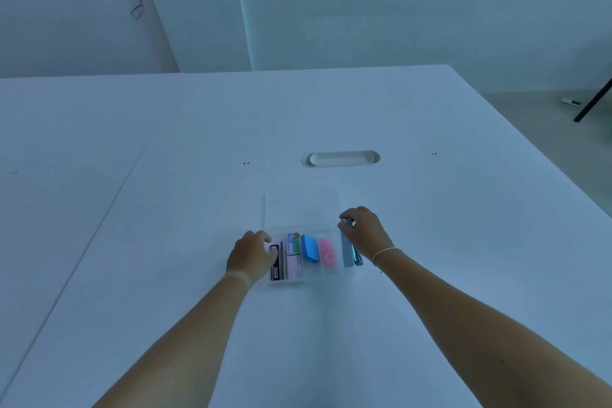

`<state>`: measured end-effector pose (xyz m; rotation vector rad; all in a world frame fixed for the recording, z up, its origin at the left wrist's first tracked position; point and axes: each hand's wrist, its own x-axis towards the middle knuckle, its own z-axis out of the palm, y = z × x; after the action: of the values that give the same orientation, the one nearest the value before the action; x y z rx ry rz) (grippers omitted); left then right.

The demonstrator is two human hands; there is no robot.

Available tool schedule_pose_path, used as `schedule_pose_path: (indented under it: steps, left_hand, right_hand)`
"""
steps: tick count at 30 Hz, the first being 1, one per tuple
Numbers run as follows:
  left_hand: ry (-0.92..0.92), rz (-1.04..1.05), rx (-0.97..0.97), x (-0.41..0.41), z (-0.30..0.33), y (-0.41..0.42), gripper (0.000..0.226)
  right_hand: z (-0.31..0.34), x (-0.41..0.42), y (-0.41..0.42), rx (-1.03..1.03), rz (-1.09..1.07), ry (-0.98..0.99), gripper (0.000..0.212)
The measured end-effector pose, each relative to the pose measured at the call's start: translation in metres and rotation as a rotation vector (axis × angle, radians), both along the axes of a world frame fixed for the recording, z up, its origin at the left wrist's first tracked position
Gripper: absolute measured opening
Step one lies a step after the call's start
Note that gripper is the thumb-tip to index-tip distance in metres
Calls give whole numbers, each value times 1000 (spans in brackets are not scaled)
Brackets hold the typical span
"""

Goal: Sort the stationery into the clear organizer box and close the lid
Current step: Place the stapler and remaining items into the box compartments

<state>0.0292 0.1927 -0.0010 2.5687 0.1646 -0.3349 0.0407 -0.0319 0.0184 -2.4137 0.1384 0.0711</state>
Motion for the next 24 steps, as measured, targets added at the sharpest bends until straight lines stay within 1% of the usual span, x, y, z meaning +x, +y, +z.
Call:
schedule_pose_path:
  steps: [8, 14, 20, 24]
  left_hand:
    - [88, -83, 95, 4, -8, 0, 49]
    - [132, -90, 78, 8, -11, -1, 55]
    - [143, -85, 67, 10, -12, -1, 56]
    - [144, -82, 55, 11, -13, -1, 56]
  right_hand:
    - [-16, 18, 9, -90, 18, 59, 27]
    - [-25, 20, 15, -137, 33, 105, 27]
    - [-24, 22, 13, -104, 12, 164, 30]
    - [-22, 21, 11, -81, 46, 230, 36]
